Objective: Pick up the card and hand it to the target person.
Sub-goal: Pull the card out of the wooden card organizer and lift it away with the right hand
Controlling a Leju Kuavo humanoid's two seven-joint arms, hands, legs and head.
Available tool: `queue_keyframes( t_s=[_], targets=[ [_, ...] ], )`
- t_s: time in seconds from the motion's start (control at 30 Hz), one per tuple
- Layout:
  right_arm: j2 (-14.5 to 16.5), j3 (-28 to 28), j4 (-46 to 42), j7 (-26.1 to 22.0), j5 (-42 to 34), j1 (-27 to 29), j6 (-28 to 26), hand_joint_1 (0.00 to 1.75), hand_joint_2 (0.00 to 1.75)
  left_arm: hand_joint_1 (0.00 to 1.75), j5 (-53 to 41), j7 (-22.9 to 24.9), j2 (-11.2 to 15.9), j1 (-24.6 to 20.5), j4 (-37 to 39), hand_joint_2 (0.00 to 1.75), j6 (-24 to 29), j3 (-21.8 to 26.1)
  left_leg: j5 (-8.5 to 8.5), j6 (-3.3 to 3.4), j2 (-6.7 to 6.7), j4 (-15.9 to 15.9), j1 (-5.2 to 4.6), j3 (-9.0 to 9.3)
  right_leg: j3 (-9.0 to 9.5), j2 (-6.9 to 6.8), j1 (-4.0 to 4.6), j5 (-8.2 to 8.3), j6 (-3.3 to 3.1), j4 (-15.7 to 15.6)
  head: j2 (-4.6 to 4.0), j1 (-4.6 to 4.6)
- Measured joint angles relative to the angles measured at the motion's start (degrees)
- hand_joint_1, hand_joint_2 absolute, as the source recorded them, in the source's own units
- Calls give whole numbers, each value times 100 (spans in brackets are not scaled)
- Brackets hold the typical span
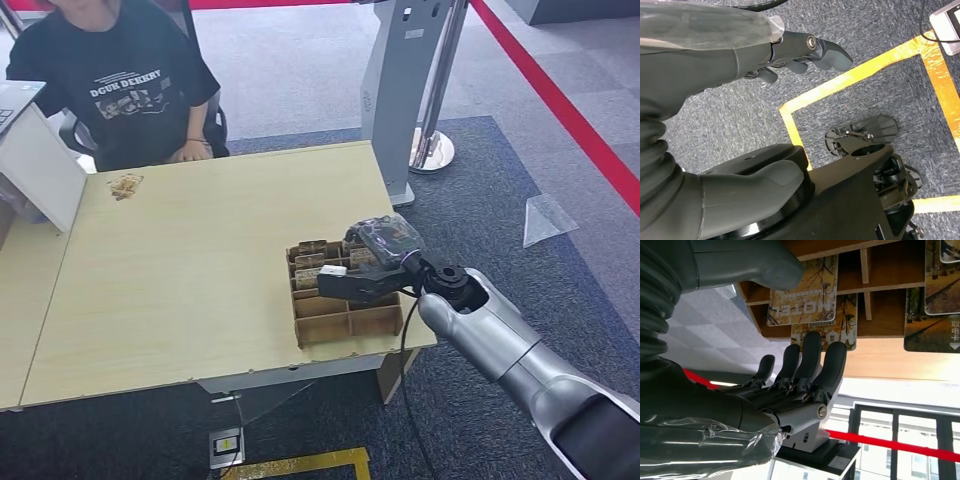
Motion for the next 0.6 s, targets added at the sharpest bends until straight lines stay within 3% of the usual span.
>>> queue_keyframes(
  t_s=[0.3,0.6],
  targets=[
    [0,0,-154,169,-14,6,225,78,175,0,0,5,-8,0,0,175,4,-3,0,0,0,0,0,-1,0,0,0,0,0,0,0,0],
    [0,4,-323,354,24,31,421,66,175,0,7,5,-11,4,0,175,11,-3,0,0,0,0,0,-1,0,0,0,0,0,0,0,0]
  ],
)
